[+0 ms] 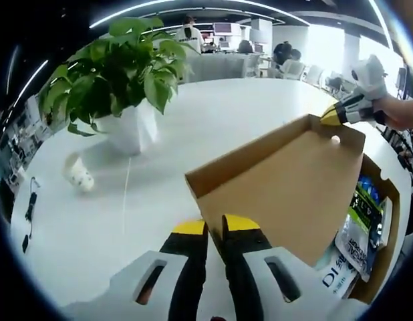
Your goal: Operate the shoe box by opening the lid, removing the specified soft item, and placing it in the target area until the item is outside and the box remains undamaged.
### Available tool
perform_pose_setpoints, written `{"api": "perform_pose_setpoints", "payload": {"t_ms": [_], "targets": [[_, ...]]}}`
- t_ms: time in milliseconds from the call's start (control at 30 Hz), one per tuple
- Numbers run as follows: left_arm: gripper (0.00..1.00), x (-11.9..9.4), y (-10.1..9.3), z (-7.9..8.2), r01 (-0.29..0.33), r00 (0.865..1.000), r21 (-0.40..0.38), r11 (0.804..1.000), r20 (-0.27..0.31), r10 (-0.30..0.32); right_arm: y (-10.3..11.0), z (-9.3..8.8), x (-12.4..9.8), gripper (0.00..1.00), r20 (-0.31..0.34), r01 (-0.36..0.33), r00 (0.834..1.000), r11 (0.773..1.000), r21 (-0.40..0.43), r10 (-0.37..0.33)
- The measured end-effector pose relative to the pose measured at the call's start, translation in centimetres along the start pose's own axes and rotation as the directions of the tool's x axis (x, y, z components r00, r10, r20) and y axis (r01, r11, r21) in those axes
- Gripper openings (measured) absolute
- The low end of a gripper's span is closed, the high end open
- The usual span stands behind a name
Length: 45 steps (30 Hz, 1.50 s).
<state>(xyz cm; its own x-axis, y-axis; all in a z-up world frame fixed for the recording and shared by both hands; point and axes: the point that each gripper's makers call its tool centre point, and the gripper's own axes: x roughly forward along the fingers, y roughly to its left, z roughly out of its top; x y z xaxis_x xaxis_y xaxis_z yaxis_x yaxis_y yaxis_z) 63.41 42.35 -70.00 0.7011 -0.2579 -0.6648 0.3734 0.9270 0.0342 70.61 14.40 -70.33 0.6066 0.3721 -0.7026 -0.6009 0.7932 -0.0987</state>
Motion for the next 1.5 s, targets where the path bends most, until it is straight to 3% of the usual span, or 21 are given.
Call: {"api": "perform_pose_setpoints", "payload": {"t_ms": [833,1500], "targets": [[0.1,0.4,-0.2,-0.2,-0.002,1.0,0.02,1.0,-0.015,0.002,0.2,-1.2,1.0,0.0,-0.041,-0.003,0.999,1.0,0.014,0.003],[0.12,0.3,-0.2,0.1,-0.008,1.0,0.029,1.0,0.002,0.007,0.9,-1.5,-0.1,0.05,-0.035,0.014,0.999,1.0,0.006,-0.014]]}}
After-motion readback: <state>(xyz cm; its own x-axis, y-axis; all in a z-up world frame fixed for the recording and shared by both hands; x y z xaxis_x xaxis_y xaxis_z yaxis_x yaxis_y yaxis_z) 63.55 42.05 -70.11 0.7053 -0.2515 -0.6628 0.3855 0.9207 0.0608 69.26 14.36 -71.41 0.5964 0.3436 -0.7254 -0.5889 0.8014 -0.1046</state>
